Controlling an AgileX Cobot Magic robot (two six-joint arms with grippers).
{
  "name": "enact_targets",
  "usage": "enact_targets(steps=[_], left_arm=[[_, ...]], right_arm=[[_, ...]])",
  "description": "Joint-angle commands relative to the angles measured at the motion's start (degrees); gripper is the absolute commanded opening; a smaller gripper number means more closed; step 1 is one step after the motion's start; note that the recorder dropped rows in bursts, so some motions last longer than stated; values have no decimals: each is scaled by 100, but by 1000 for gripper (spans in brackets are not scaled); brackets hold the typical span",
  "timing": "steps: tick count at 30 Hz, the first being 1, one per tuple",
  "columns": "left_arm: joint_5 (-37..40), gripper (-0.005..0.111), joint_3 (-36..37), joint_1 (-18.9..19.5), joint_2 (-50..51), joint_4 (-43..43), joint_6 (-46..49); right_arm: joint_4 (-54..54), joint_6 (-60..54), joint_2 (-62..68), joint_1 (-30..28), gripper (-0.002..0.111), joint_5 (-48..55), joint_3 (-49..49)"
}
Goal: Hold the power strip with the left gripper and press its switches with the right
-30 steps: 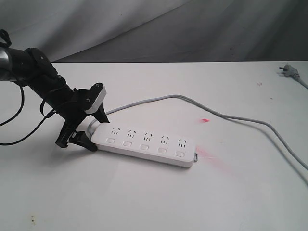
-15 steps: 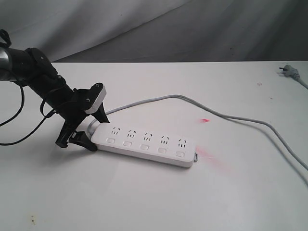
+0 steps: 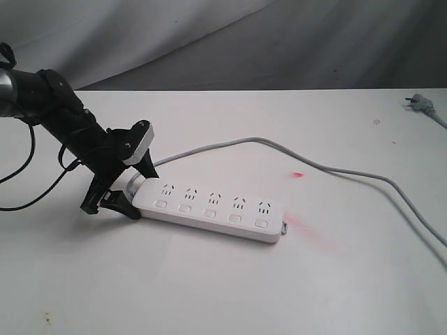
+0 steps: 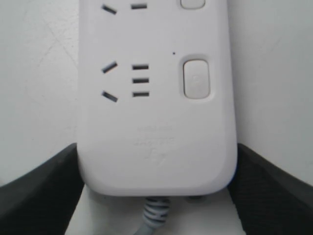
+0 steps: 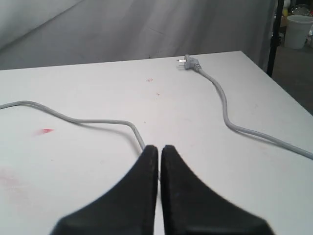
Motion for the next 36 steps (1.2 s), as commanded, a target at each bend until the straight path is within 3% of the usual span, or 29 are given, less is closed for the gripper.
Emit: enact_targets(steps=[1,36], left_arm=[[30,32,5,-17,26,50,20],[30,32,5,-17,26,50,20]], right_arm=[[101,-39,-27,-47,2,-84,34],[114,-52,-27,-47,2,-87,34]])
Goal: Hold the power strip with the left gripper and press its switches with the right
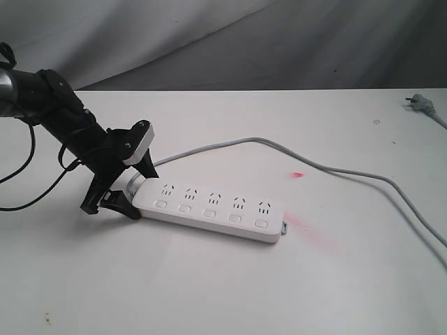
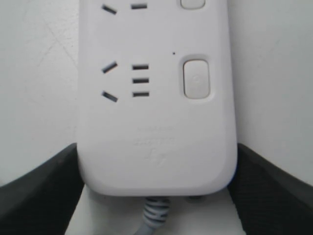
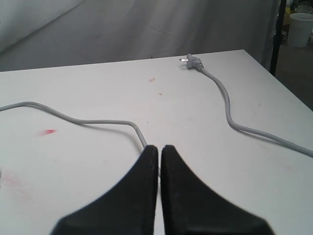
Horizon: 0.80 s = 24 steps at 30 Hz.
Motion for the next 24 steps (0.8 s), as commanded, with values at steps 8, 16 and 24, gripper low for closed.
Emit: enact_targets(steps=[8,16,24], left_arm=[[30,32,5,-17,26,50,20],[81,44,5,-17,26,112,20],[75,81,5,-17,-22,461,-146]], right_arm=[[34,-38,-27,-47,2,-64,21],[34,-38,-27,-47,2,-64,21],[34,-38,-27,-47,2,-64,21]])
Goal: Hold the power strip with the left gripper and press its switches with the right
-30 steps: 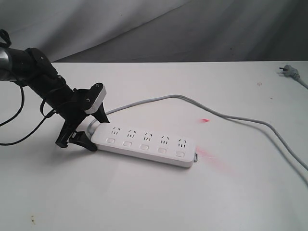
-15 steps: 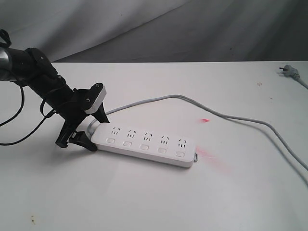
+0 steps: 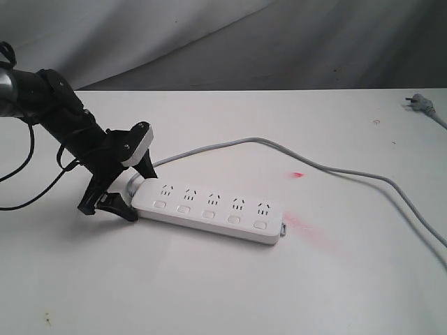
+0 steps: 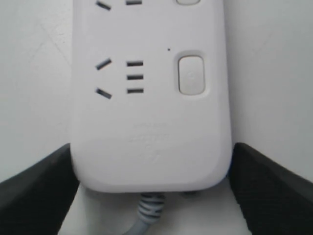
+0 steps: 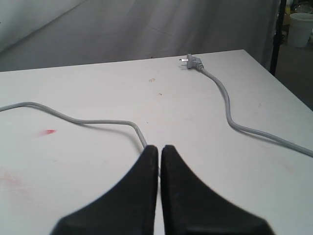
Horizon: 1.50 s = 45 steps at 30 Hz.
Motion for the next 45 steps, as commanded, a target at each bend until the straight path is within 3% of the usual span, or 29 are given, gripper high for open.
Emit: enact_targets(steps=[1,14,17,25,39,45], left_arm=[[32,81,5,-17,-65,313,-146],[43,76,5,18,-1543,313,-448],[18,60,5,18,-2036,313,-564],[44,0,5,18,-3264,313,-1402],[352,0,5,18,-4560,121,-6207],[325,0,5,18,-4940,-1120,-8633]], right_arm=[[34,-38,-27,-47,2,-64,21],[34,-38,-27,-47,2,-64,21],[34,-38,-27,-47,2,-64,21],[34,-38,-27,-47,2,-64,21],[34,-38,-27,-47,2,-64,21],[34,-38,-27,-47,2,-64,21]])
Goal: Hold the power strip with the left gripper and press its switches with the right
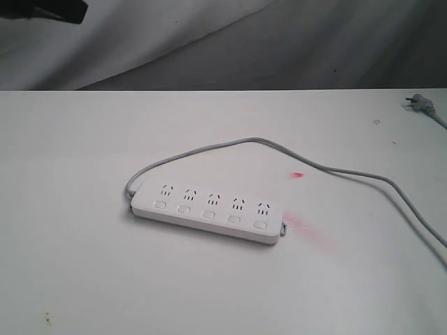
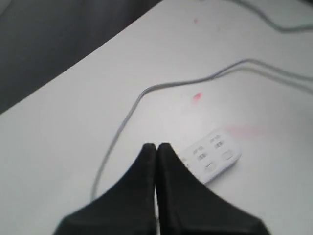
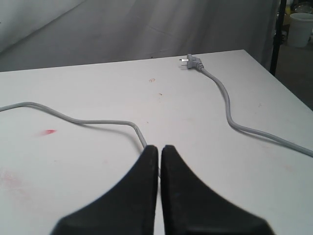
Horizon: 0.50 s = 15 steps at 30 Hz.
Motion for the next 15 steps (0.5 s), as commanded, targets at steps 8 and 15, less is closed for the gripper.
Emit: enact_targets(steps=[8,15], left_arm=[[-15,0,5,18,-971,-874,-1868],[-2860,0,664,18,-2780,1139,-1875]], right_arm=[[23,-38,-27,-47,2,-56,21],[23,-38,-27,-47,2,-56,21]])
